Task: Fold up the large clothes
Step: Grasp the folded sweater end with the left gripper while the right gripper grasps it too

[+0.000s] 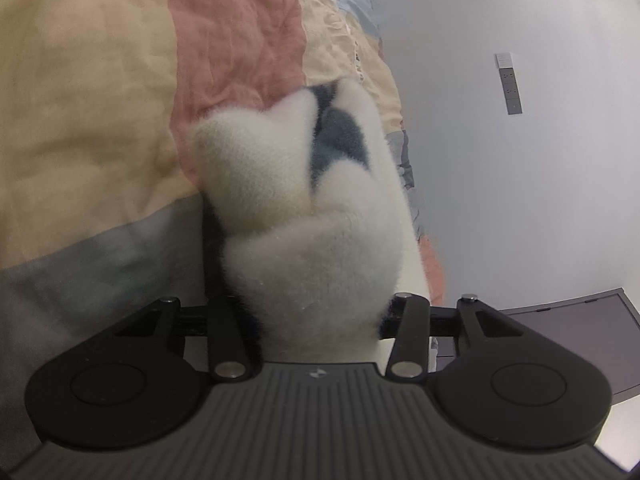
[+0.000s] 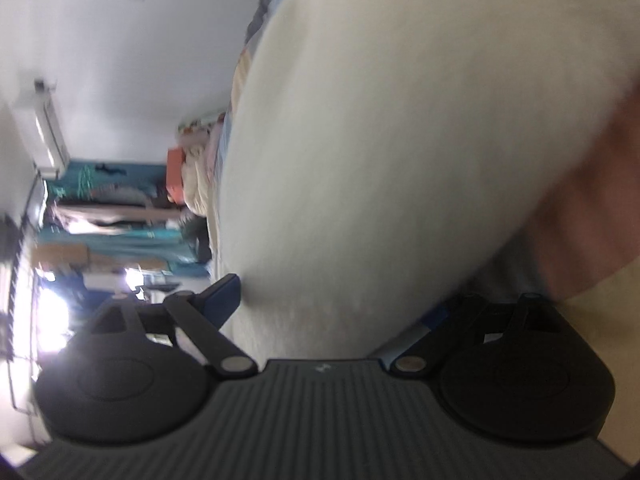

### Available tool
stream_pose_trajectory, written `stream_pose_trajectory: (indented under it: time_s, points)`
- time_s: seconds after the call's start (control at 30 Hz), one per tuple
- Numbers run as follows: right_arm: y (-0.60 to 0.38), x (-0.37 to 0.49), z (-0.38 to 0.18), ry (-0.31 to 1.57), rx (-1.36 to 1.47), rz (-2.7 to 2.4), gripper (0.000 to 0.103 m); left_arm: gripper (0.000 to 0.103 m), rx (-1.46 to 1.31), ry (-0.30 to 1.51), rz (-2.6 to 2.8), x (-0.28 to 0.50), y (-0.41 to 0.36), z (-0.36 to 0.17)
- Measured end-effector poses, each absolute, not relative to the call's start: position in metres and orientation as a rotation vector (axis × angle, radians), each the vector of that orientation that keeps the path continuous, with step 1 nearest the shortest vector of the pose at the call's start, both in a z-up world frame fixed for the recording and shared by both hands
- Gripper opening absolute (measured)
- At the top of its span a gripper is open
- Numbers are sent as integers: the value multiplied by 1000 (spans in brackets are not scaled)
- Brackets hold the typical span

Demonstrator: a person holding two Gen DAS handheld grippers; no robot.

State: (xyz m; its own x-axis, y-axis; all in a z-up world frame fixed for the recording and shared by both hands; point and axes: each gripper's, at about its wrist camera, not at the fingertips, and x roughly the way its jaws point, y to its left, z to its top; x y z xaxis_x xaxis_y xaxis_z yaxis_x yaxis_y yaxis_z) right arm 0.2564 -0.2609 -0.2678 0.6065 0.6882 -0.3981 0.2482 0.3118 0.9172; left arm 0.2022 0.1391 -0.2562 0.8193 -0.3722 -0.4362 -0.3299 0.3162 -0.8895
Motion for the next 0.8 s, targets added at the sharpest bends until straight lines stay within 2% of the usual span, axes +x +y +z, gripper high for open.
stream_pose_trajectory:
  time_s: [0.2,0.4,0.53,0.73,0.77,0.8]
  points:
    - [-277,246,-267,867,1278,248,91,50,-1274,644,-50,208,141,-255]
    - [-317,224,-256,728,1307,63,92,49,-1240,624,-81,212,140,-248]
    - [-319,226,-263,736,1358,59,93,49,-1229,622,-85,217,141,-249]
    - [-314,243,-264,770,1275,64,94,50,-1238,629,-91,217,144,-251]
    - [-314,246,-264,773,1263,65,94,50,-1236,629,-92,217,144,-251]
    - [-315,247,-263,777,1249,62,89,50,-1236,630,-92,216,144,-251]
